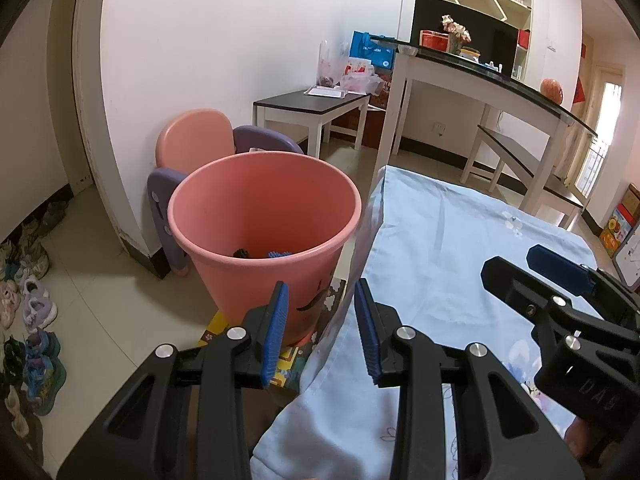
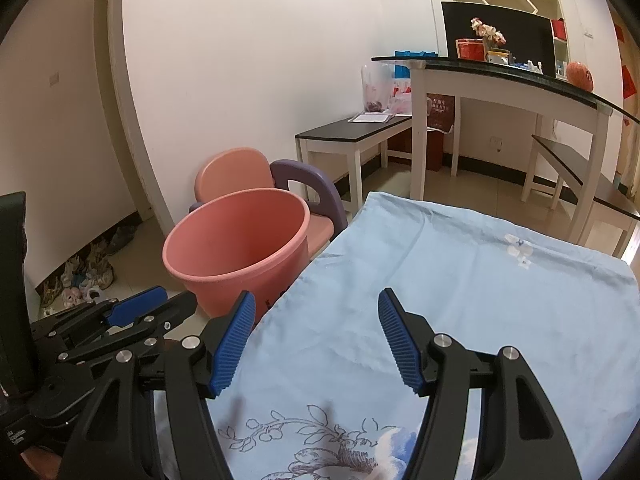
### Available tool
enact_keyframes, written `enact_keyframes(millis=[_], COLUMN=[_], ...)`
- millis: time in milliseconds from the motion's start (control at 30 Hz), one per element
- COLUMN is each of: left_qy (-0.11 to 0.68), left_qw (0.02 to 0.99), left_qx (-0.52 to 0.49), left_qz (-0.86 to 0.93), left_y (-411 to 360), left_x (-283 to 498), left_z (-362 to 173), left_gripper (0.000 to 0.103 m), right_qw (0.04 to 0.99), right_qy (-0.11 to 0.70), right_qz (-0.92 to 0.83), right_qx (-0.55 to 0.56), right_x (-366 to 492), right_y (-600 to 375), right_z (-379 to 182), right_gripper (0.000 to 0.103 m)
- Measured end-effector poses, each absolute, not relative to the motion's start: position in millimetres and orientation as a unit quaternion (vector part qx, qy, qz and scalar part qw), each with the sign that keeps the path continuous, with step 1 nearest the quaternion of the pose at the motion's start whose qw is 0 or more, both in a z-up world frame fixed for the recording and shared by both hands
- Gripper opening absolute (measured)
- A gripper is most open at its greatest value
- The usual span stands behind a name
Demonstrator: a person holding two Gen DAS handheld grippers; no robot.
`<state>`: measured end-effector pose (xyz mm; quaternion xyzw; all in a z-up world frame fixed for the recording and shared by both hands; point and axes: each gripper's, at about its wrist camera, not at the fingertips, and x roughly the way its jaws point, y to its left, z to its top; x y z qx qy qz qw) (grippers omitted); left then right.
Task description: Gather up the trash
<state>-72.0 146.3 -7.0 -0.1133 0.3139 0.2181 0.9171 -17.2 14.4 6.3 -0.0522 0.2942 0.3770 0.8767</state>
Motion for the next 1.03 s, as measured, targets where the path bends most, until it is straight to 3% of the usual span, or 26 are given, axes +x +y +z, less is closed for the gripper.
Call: enact_keyframes(millis=[1033], left_qy=[0.322], left_qw=[0.916], left_qx=[-0.101], left_qz=[0.219], left_y=[146], left_x=[-72], left_z=[-17], left_gripper=[0.034], right_qw=[0.876], right_qy=[0.297], right_qz=[0.377], right_qx=[-0.050], right_x=[-16], right_y=[15], right_z=[4], right_gripper=[0.063])
